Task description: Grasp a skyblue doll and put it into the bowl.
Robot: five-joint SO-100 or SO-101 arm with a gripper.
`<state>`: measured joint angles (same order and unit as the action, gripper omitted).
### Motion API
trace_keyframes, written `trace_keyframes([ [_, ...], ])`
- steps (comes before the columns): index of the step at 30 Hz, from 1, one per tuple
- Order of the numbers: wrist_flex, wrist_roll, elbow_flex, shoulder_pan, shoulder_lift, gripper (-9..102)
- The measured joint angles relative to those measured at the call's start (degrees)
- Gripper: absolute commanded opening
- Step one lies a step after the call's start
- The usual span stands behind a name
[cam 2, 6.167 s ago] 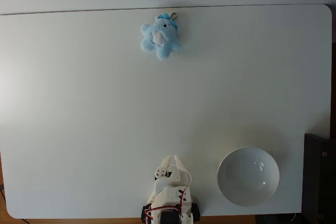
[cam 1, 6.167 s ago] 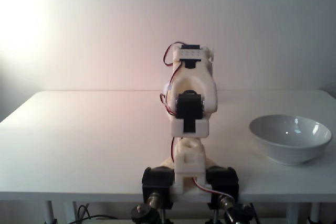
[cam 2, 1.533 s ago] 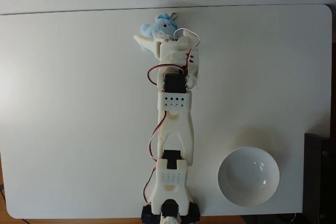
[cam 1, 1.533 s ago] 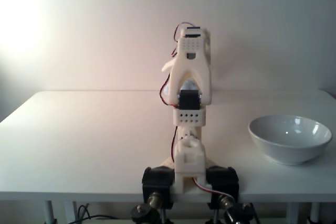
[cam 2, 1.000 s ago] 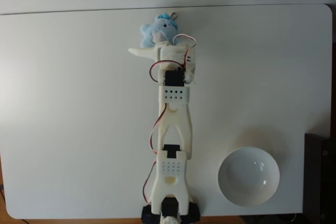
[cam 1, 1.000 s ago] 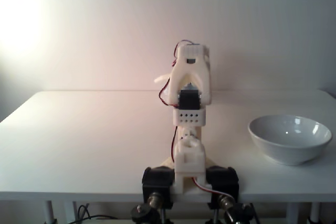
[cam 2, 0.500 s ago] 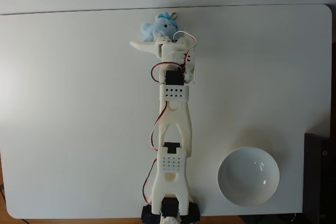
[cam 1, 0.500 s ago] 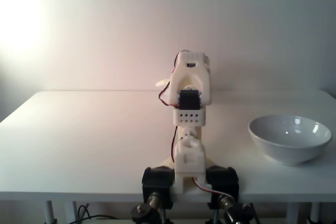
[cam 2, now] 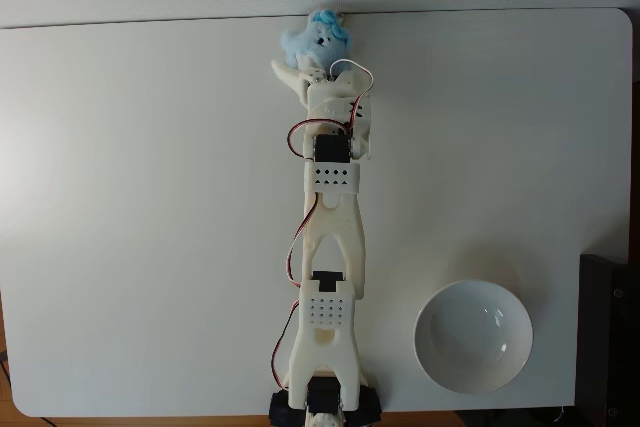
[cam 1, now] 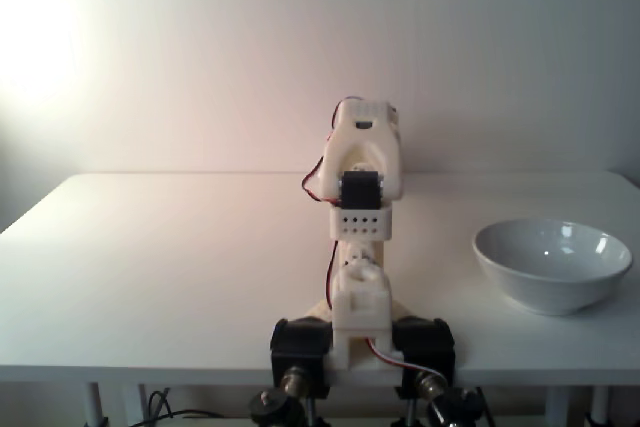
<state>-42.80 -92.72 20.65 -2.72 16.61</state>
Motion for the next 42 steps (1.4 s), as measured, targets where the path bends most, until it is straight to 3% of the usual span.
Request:
trace_keyframes([
  [9,0.1,0.0,0.0,1.1,-0.1,11],
  [13,0.1,-0.1,0.0,1.1,-0.1,3],
  [33,-1.1,-0.1,0.4,0.4,6.2,4],
  [37,-5.5,-0.1,0.4,0.4,10.1,4],
  [42,-17.5,-0.1,0.4,0.4,17.8,4],
])
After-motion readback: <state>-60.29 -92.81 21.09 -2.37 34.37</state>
